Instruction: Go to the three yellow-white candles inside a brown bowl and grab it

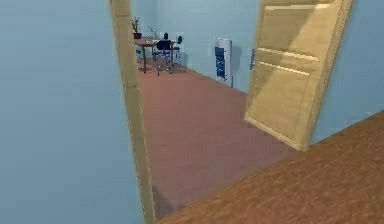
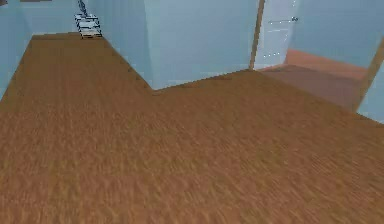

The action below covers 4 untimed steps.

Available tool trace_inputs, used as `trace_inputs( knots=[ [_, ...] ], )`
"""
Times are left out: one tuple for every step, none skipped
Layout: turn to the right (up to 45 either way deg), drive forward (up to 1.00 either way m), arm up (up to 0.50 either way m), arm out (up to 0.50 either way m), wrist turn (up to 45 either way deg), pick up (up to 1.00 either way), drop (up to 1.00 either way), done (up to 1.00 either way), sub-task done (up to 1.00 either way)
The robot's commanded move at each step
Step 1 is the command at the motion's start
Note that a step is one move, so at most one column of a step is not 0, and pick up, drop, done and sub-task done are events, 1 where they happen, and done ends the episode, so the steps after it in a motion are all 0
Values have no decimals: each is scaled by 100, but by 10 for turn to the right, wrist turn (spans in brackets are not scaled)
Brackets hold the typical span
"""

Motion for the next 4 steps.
trace_inputs(
  knots=[
    [450, 0, 0, 0, 0, 0, 0, 0, 0],
    [450, 0, 0, 0, 0, 0, 0, 0, 0],
    [300, 0, 0, 0, 0, 0, 0, 0, 0],
    [0, 100, 0, 0, 0, 0, 0, 0, 0]
  ],
)
